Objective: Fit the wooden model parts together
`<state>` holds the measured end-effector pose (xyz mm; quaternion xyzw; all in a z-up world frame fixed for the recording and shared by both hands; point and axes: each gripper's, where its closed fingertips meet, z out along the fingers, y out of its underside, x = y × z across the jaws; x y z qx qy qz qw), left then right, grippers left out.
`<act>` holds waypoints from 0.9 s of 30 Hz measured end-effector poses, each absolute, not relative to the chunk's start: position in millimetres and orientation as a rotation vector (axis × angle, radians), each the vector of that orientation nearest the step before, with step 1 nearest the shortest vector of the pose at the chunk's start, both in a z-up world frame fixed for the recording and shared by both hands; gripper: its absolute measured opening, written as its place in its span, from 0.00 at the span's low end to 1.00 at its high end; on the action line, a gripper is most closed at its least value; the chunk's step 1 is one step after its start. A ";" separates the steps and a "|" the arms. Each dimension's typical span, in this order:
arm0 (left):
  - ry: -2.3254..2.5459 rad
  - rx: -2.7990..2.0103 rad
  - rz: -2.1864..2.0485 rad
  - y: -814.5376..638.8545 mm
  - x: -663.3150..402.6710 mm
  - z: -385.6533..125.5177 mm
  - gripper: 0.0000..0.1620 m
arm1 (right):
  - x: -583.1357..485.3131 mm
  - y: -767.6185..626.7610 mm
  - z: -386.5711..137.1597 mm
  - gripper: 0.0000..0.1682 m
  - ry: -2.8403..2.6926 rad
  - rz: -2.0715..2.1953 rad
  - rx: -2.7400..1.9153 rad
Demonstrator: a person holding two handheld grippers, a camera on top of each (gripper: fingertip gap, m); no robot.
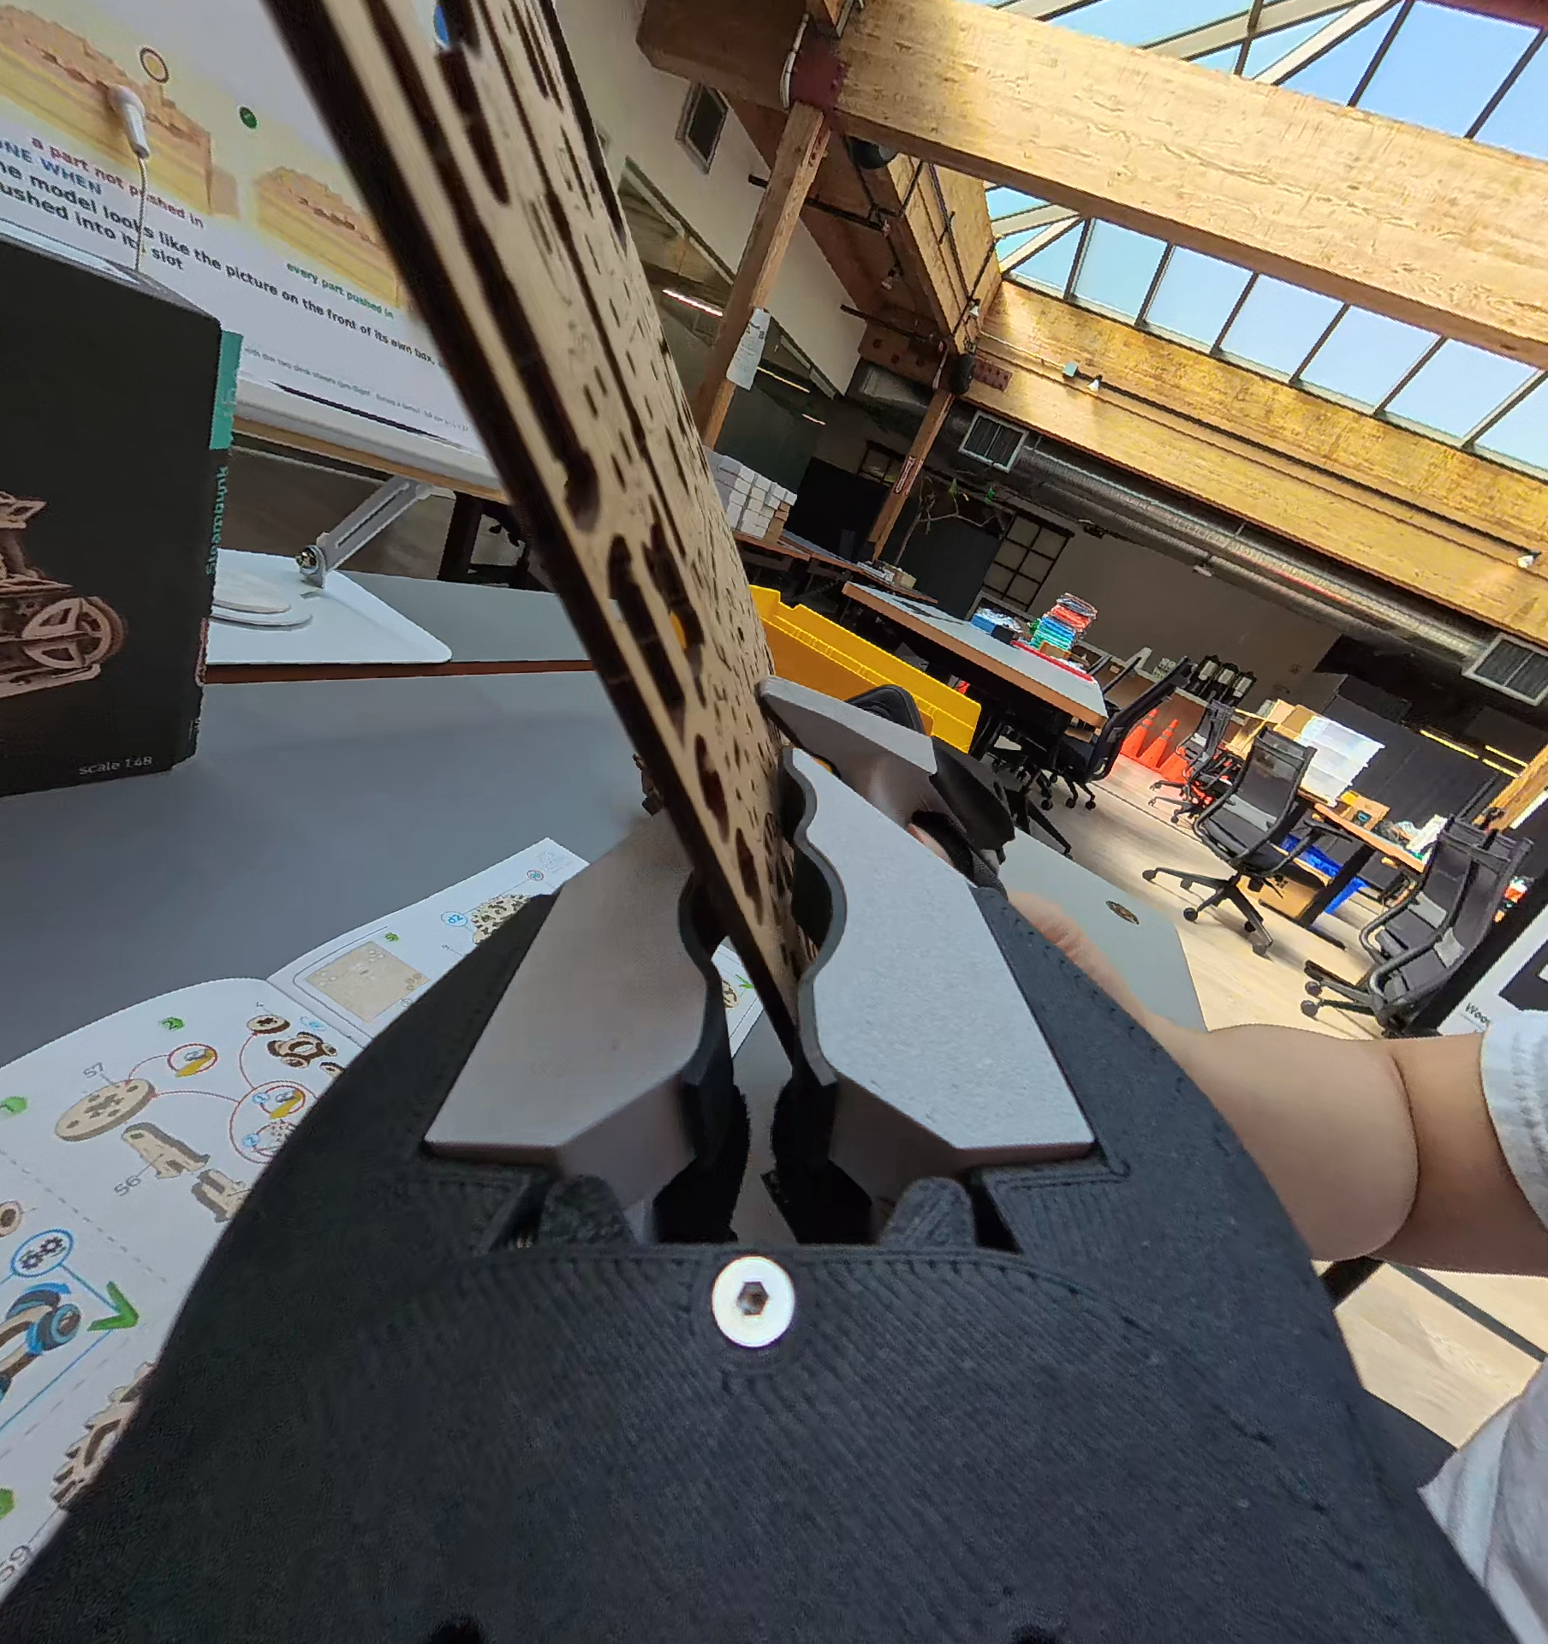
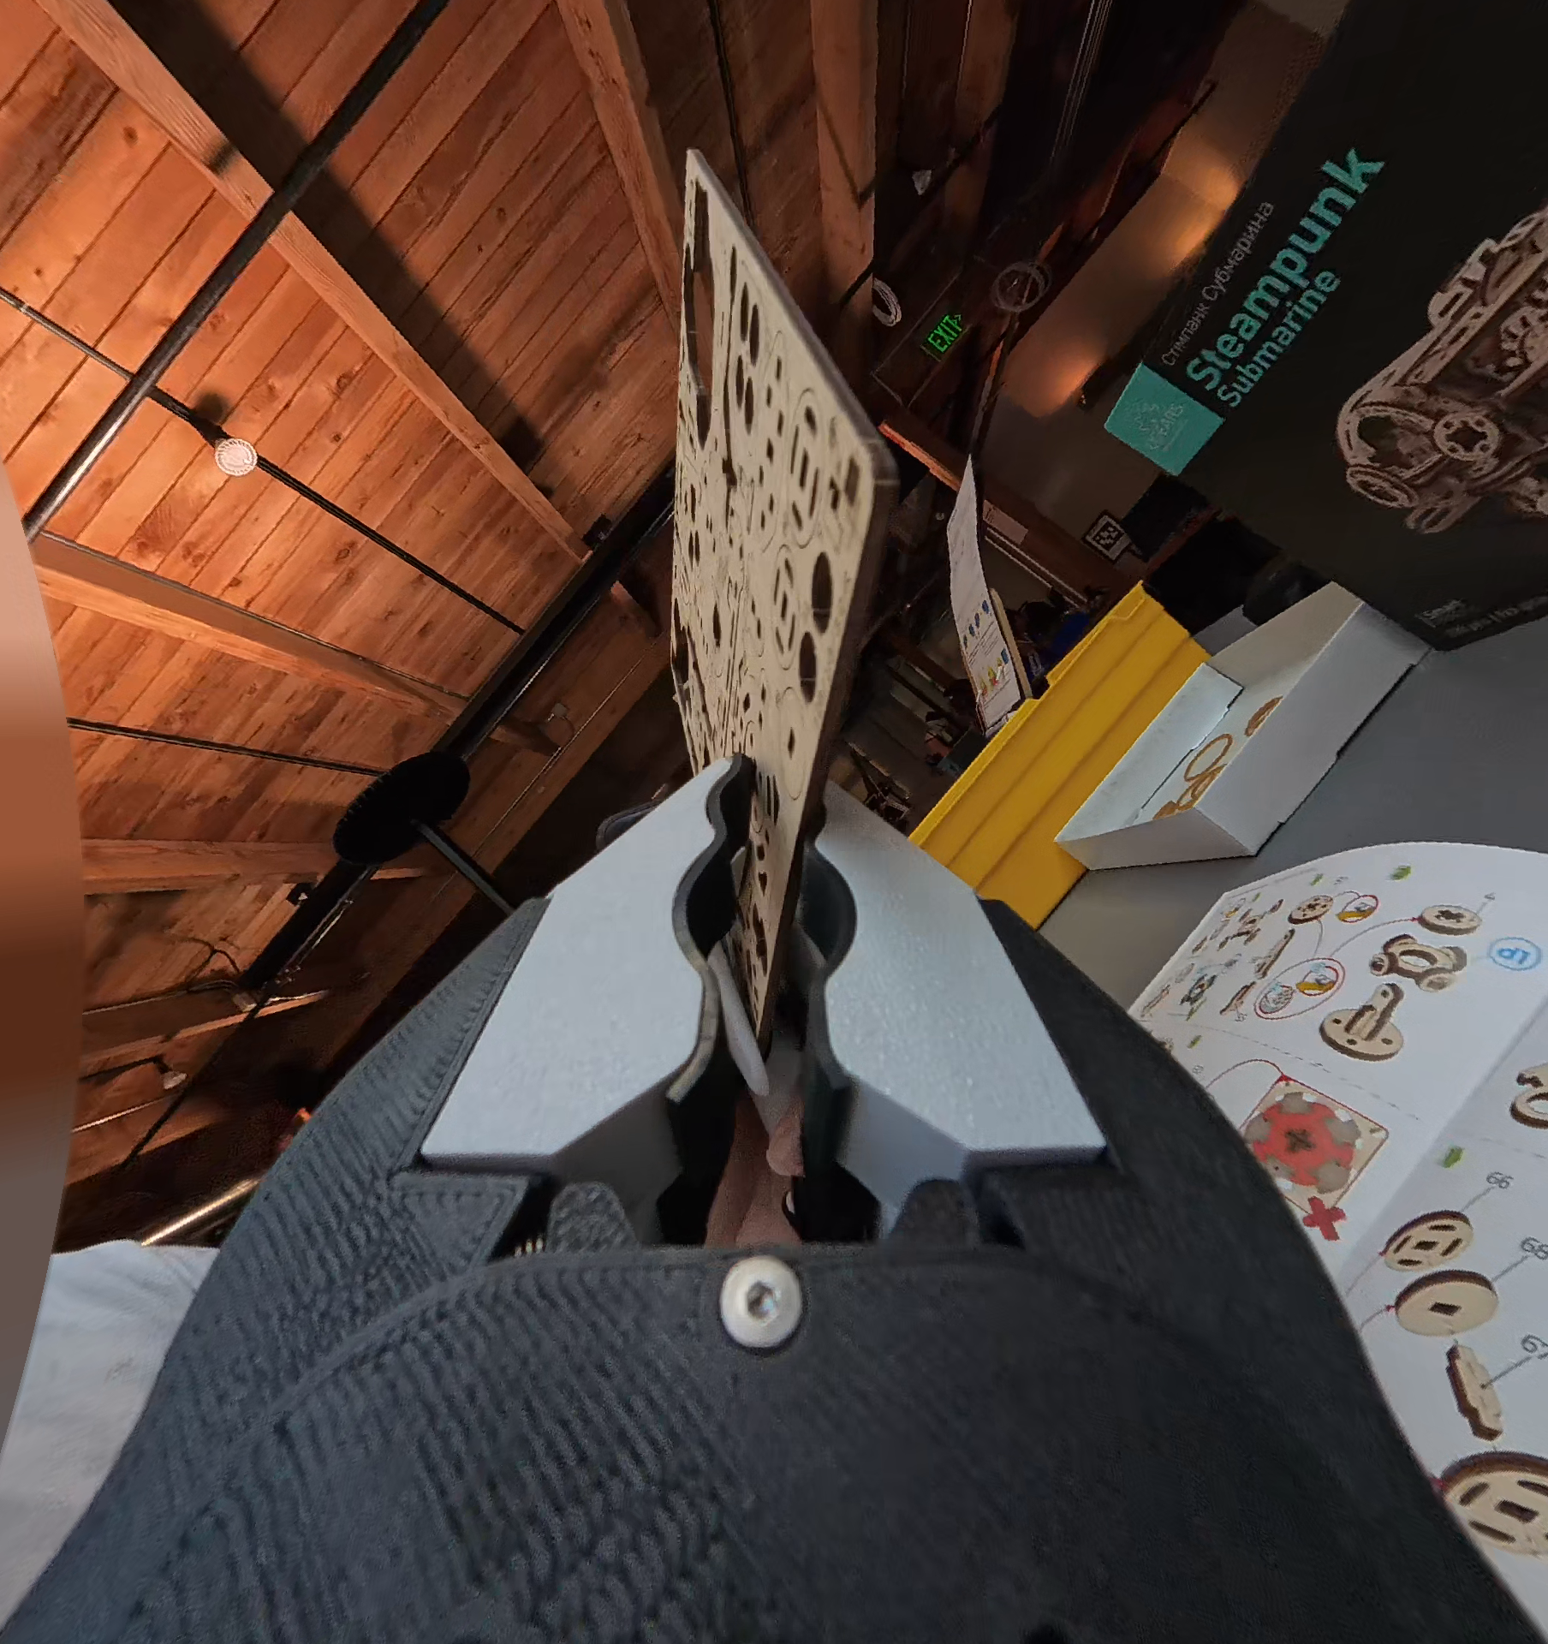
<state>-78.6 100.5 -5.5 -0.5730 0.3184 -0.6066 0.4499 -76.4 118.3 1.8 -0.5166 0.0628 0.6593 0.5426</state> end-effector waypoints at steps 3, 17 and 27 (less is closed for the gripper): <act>0.790 -1.393 -1.499 98.3 -80.1 -0.6 0.01 | -78.7 115.6 7.0 0.03 0.103 1.519 -1.236; 0.796 -1.398 -1.467 99.9 -79.4 -1.9 0.01 | -78.6 117.3 3.2 0.05 0.093 1.481 -1.280; 0.738 -1.379 -1.539 101.5 -83.0 2.6 0.00 | -85.2 116.8 8.0 0.03 0.091 1.580 -1.230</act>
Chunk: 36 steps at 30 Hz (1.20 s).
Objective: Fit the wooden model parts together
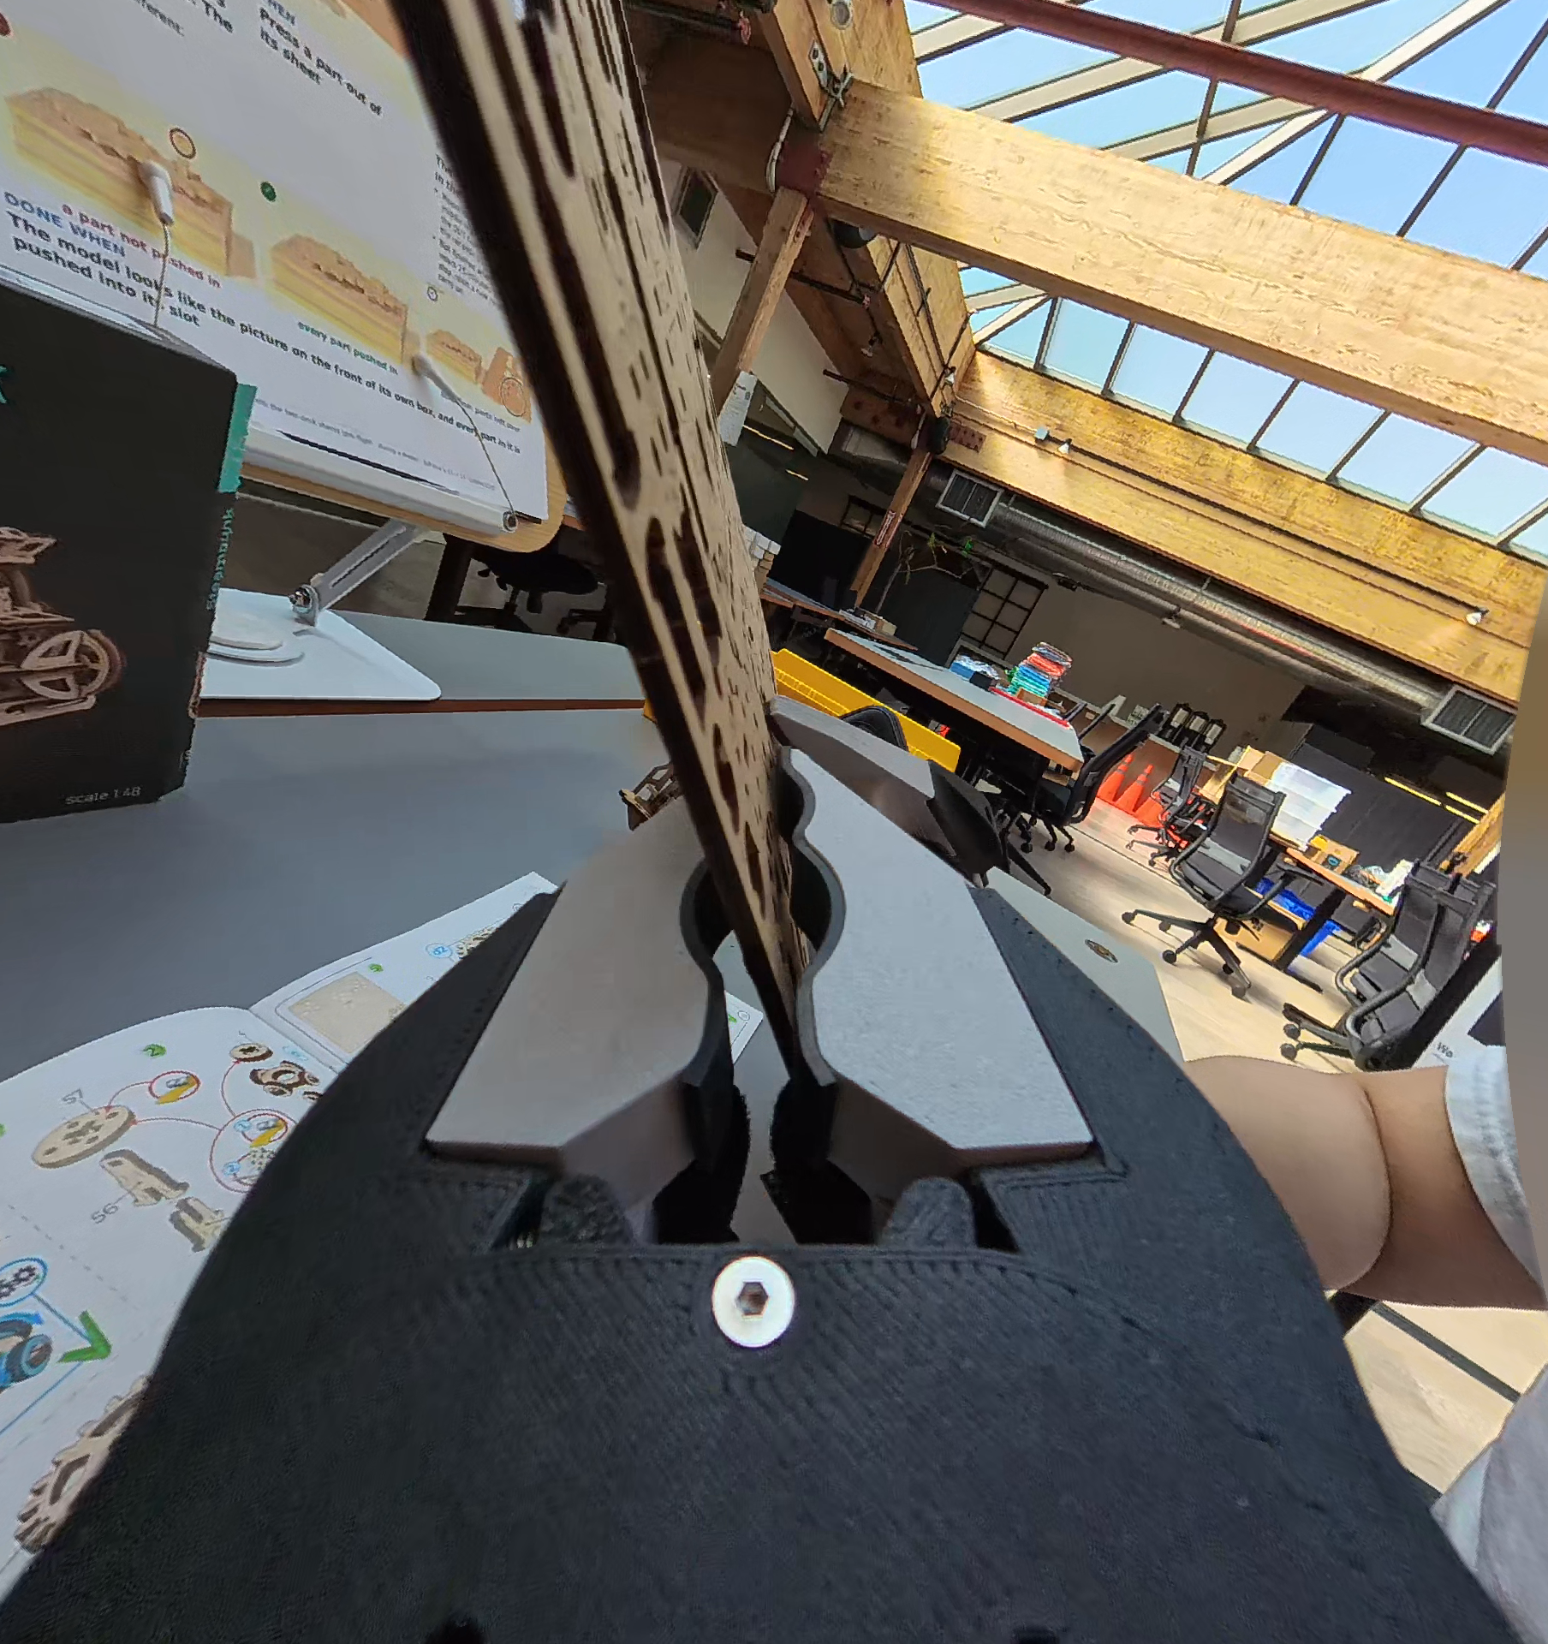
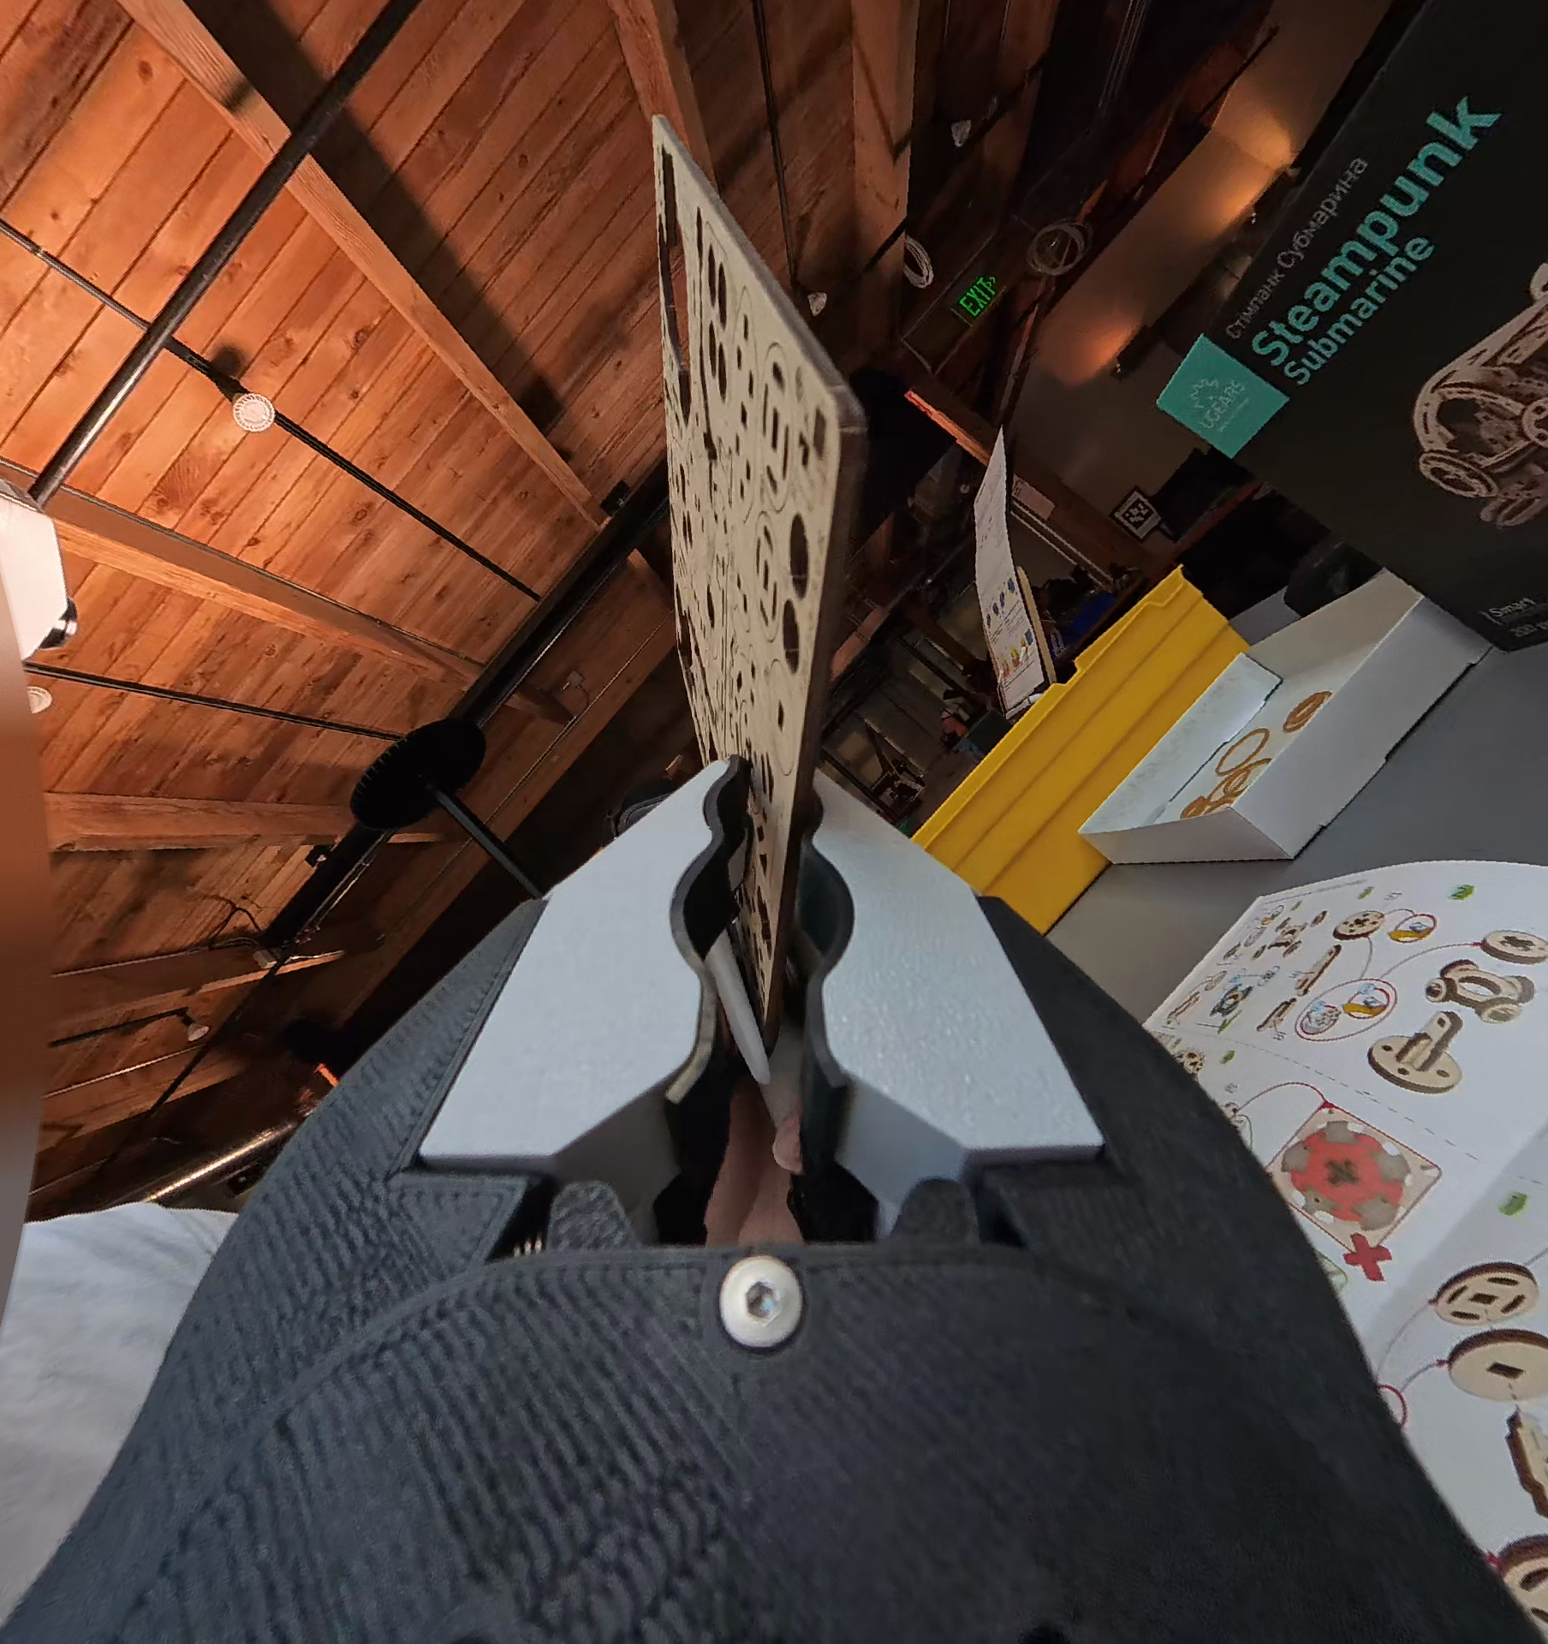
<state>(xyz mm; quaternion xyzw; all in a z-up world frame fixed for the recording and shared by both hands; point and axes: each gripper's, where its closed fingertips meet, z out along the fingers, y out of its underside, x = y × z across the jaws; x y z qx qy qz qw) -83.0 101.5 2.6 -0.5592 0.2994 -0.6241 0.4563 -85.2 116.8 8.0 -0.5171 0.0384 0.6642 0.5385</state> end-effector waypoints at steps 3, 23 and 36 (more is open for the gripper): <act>0.731 -1.379 -1.569 99.8 -83.3 3.5 0.00 | -86.3 114.8 8.2 0.02 0.018 1.480 -1.261; 0.739 -1.386 -1.531 100.2 -82.6 3.1 0.01 | -85.7 114.7 6.9 0.03 0.011 1.444 -1.270; 0.782 -1.322 -1.495 94.5 -81.3 7.6 0.01 | -75.0 112.1 18.1 0.02 0.166 1.703 -1.118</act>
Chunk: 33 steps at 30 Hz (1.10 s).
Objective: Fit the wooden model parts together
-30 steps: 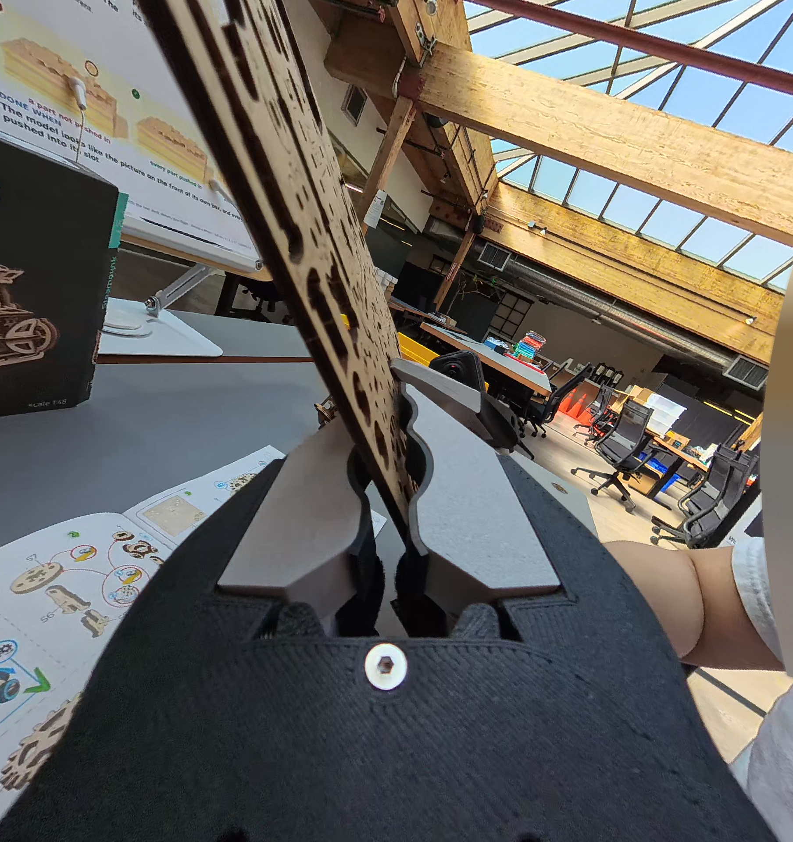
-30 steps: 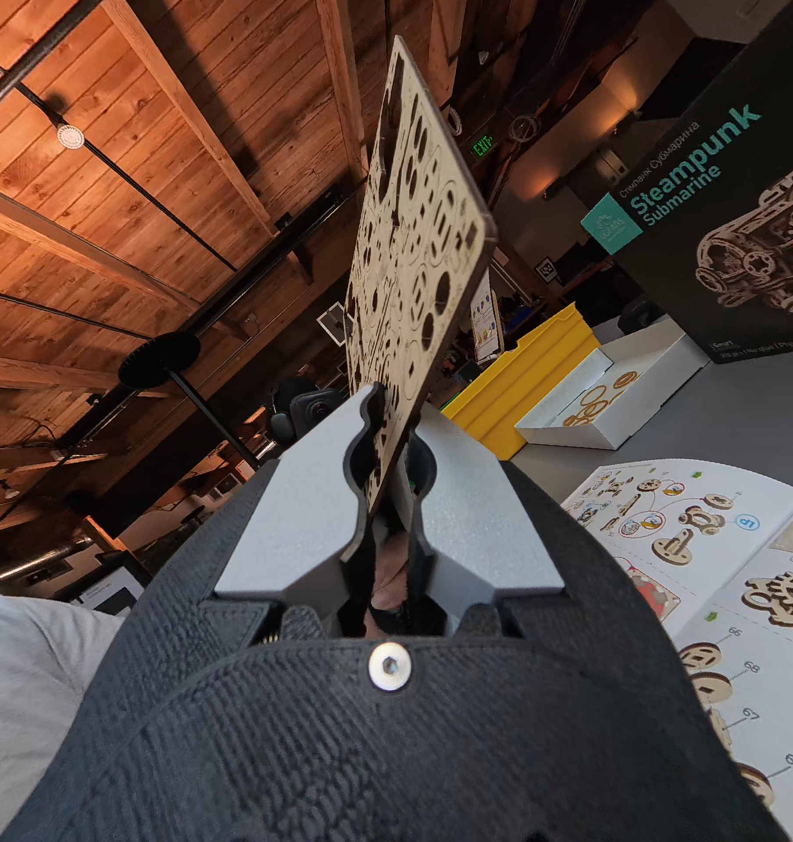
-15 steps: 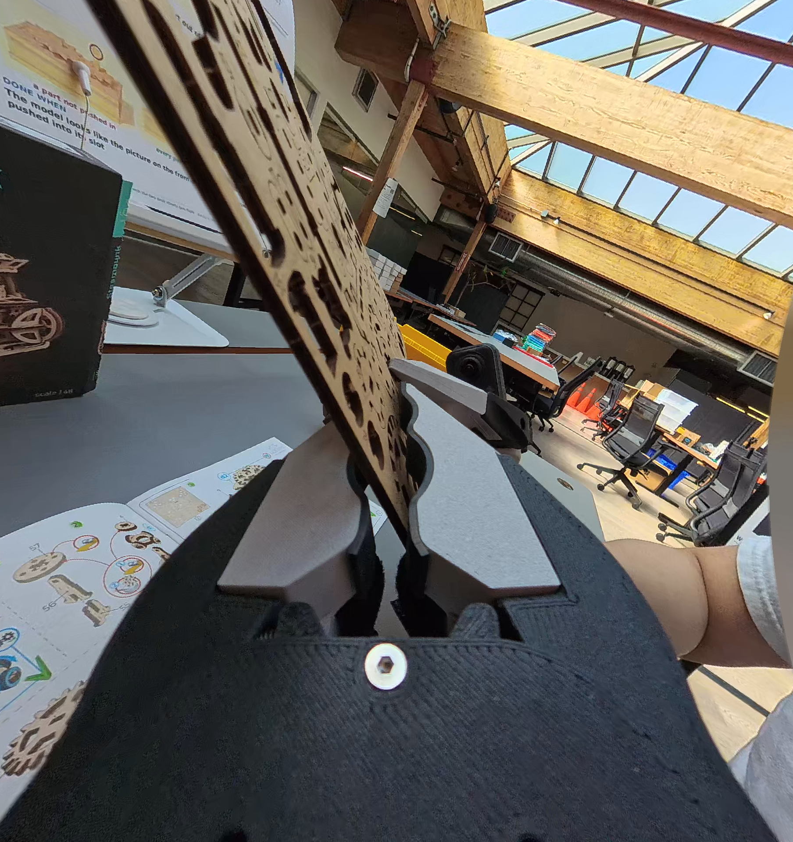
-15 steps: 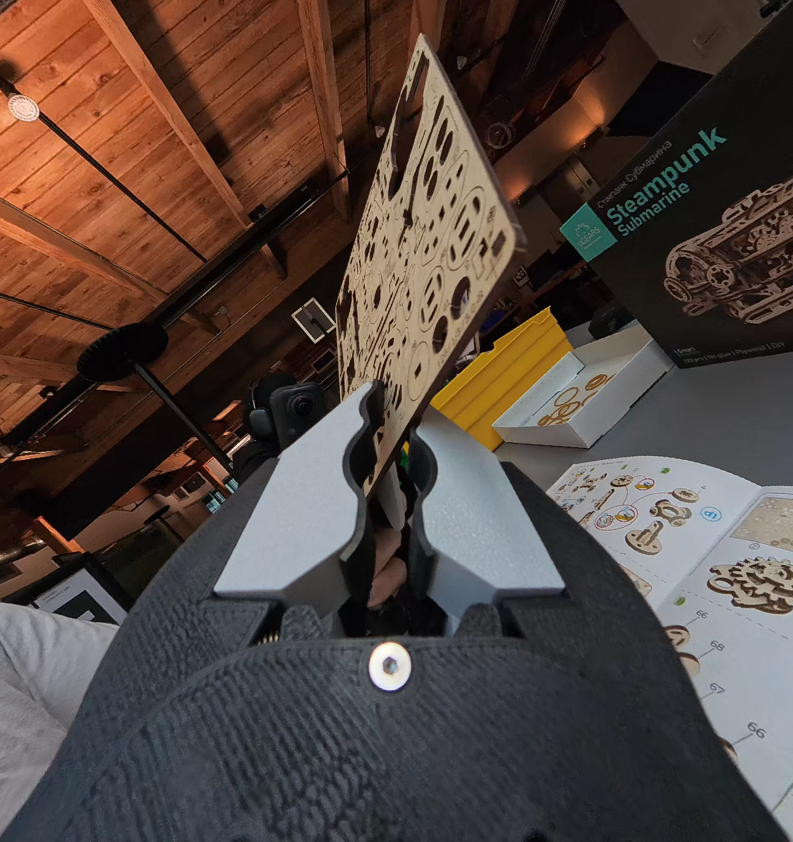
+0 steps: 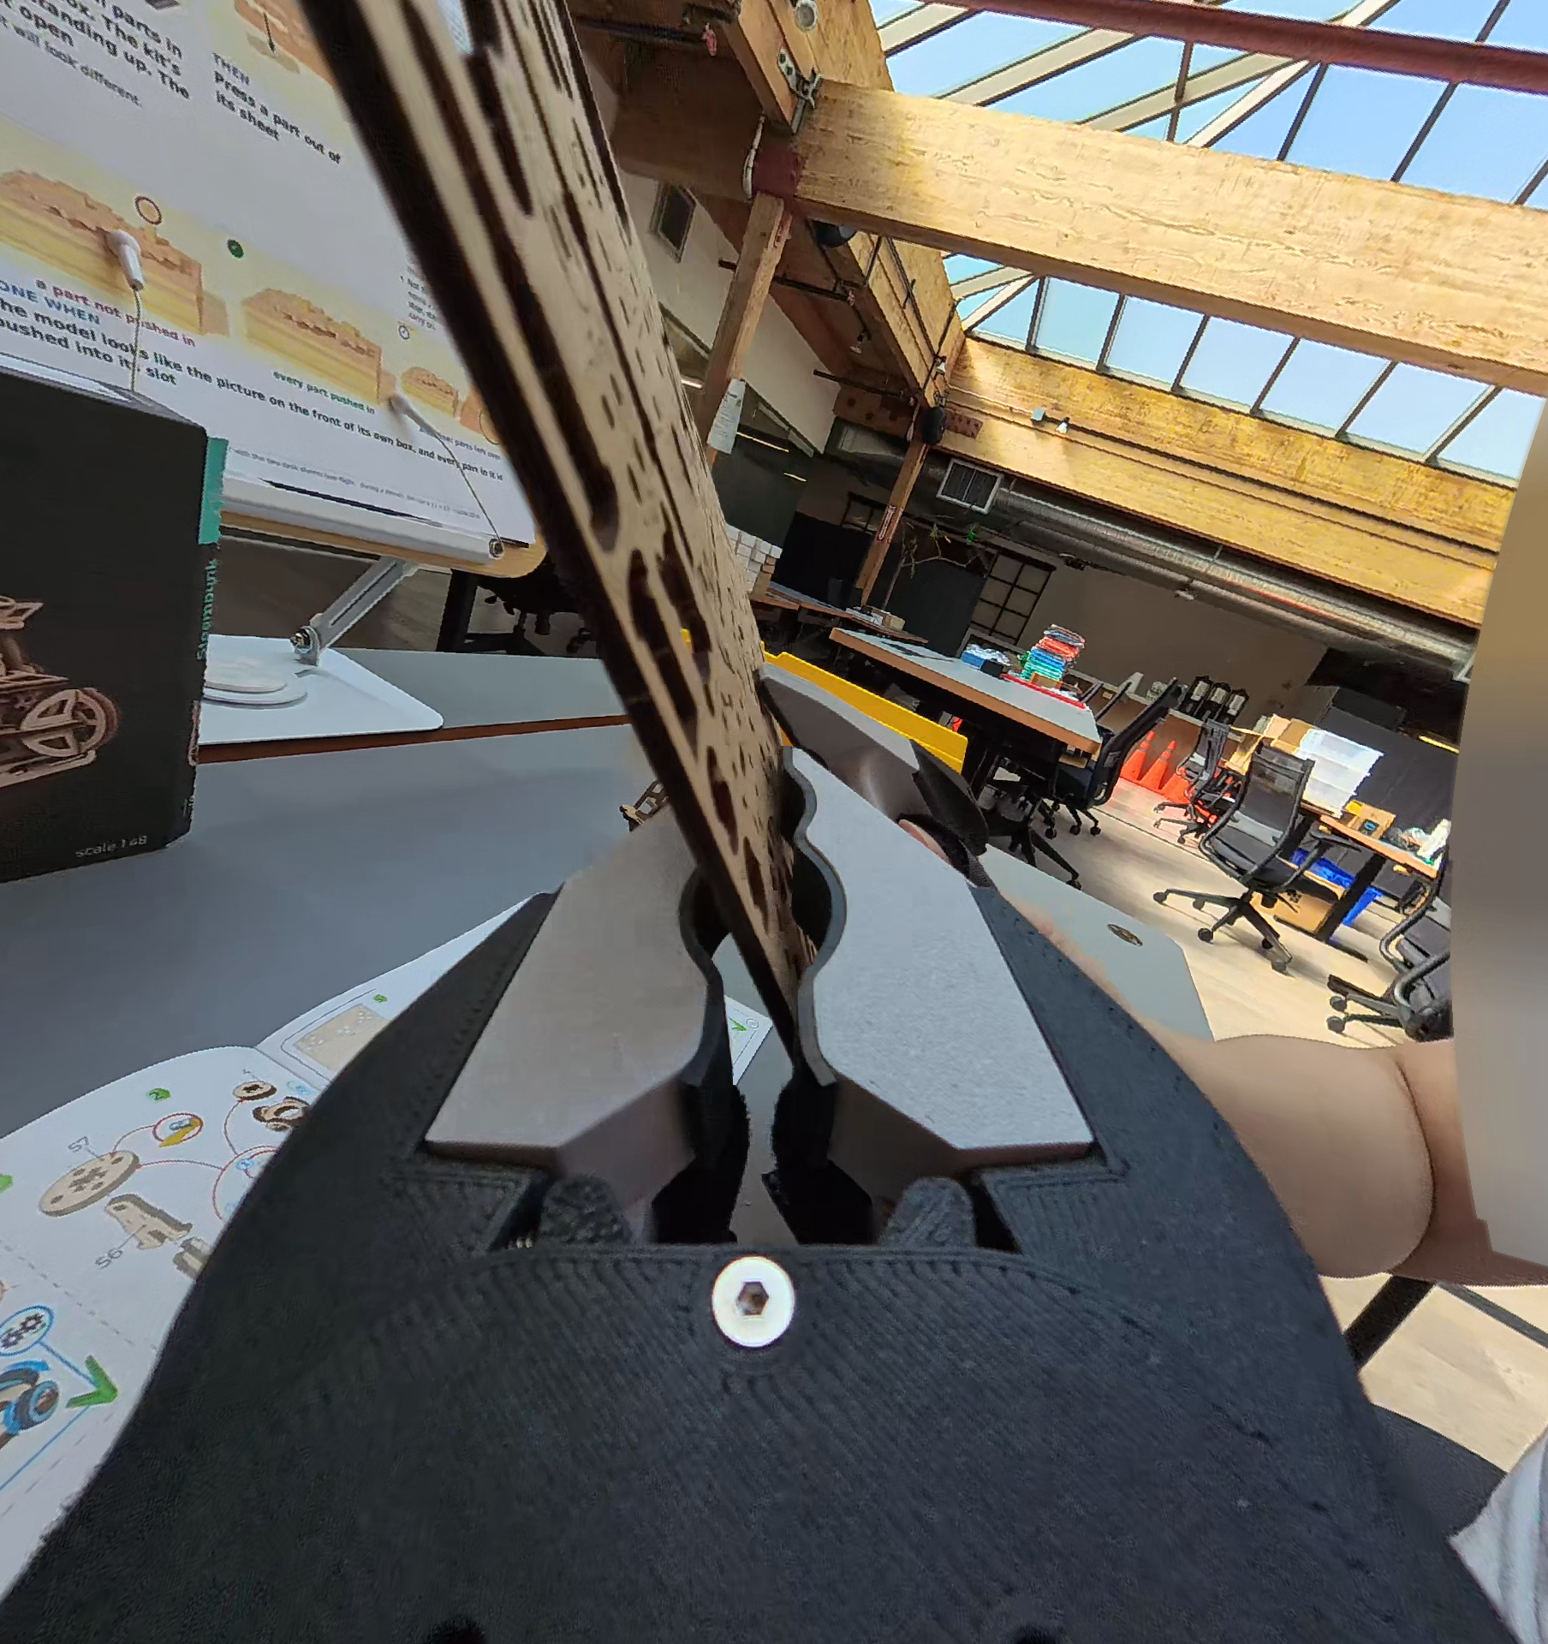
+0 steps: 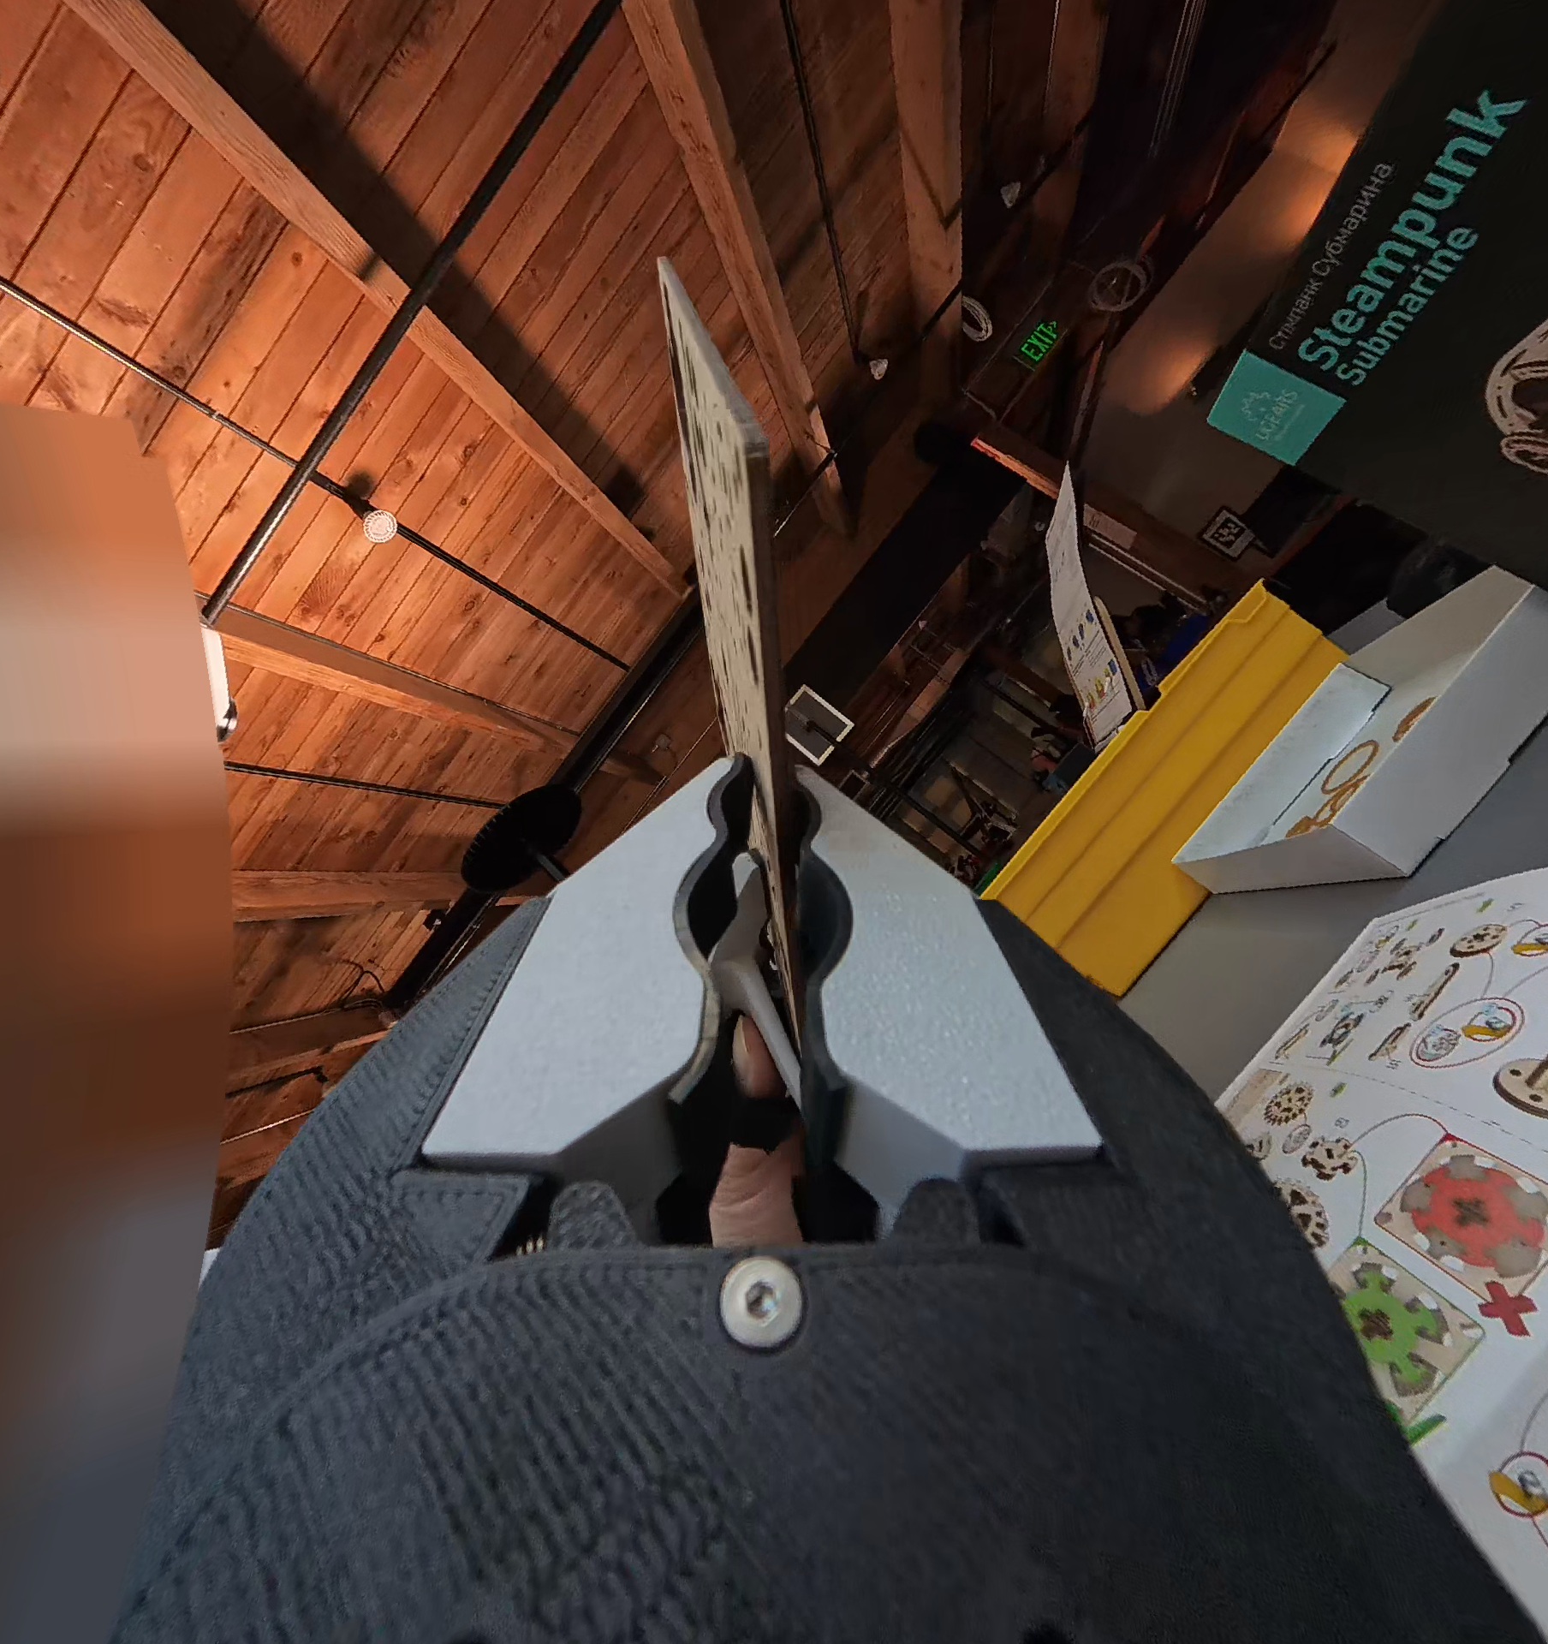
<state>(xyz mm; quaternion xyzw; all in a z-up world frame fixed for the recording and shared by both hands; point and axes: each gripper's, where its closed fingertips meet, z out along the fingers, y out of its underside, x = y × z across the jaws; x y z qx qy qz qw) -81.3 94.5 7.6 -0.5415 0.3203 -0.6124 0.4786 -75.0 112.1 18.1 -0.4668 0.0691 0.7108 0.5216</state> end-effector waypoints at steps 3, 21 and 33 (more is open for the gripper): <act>0.785 -1.296 -1.534 90.1 -82.2 12.9 0.01 | -76.6 106.9 23.7 0.01 0.113 1.643 -1.122; 0.757 -1.319 -1.505 96.8 -80.8 5.5 0.05 | -74.2 110.3 20.2 0.00 -0.013 1.550 -1.223; 0.620 -1.300 -1.051 167.7 -194.8 82.6 0.40 | -24.1 84.7 -14.7 0.00 -0.503 1.435 -1.798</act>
